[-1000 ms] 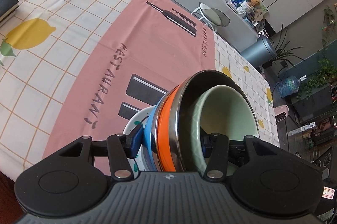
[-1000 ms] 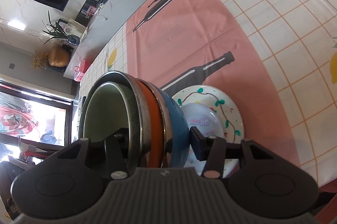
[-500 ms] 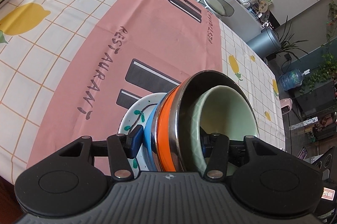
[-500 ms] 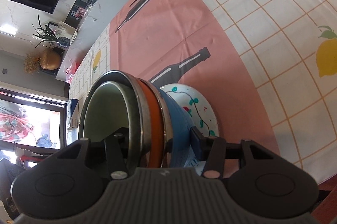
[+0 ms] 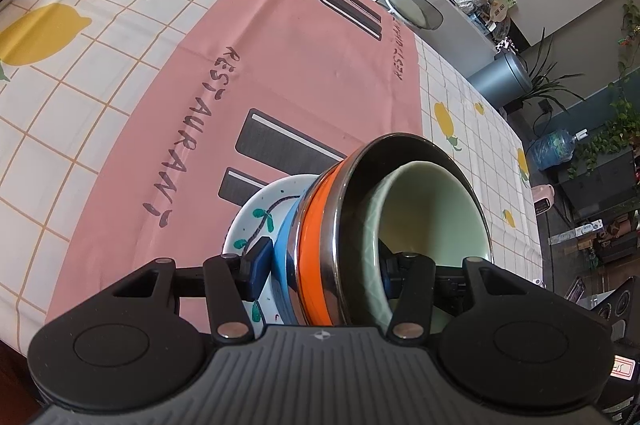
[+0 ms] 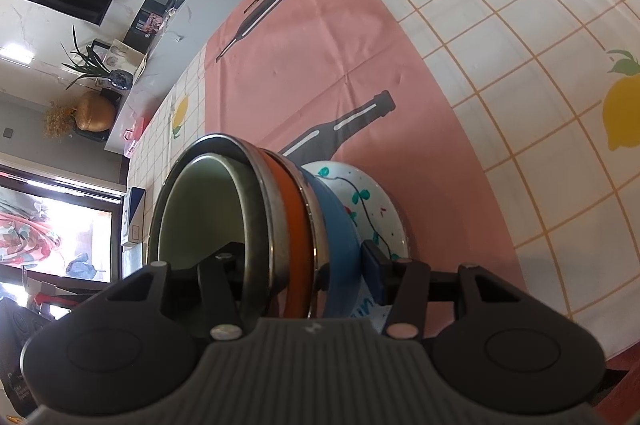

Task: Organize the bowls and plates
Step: 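Lift the bowl stack with both tools and lower it onto the plate stack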

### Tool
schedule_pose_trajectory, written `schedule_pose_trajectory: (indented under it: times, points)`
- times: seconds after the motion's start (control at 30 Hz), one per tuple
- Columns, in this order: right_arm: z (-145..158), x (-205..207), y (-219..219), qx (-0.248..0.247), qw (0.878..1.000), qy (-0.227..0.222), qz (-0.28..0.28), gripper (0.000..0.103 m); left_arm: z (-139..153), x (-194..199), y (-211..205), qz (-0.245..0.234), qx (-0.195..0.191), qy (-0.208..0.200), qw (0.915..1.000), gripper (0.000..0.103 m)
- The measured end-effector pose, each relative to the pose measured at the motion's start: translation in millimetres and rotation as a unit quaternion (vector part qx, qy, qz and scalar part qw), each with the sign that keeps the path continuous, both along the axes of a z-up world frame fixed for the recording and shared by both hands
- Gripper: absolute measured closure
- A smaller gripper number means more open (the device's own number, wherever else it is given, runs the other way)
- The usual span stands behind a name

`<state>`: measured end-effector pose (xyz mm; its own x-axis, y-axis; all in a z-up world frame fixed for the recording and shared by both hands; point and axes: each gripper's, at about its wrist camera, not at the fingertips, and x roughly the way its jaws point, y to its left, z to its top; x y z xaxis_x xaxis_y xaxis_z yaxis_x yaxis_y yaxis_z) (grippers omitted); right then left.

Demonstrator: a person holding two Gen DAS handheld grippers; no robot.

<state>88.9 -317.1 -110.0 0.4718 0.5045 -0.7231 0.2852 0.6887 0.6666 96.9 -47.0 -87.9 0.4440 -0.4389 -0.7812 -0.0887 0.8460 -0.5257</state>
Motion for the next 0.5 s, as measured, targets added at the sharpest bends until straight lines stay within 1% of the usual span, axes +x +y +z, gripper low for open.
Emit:
schedule_pose_trajectory:
  times: [0.1, 0.2, 0.43, 0.5]
  points:
    - [0.2, 1.1, -0.6, 0.000, 1.000, 0.002, 0.000, 0.052, -0.4, 0.3, 0.2, -0.001, -0.001, 0.002, 1.0000, 0.046]
    - [3.6, 2.0, 0.5, -0.012, 1.000, 0.000, 0.003, 0.052, -1.5, 0.4, 0.5, -0.002, -0.002, 0.003, 1.0000, 0.046]
    - [6.9, 2.0, 0.2, -0.022, 1.000, -0.005, 0.003, 0.051, 0.8, -1.7, -2.6, -0.006, 0.016, -0.007, 0.9998, 0.047]
    - [8.7, 2.1, 0.3, -0.022, 1.000, -0.010, 0.004, 0.046, 5.5, -1.4, -4.9, -0.007, 0.025, -0.016, 0.9995, 0.047]
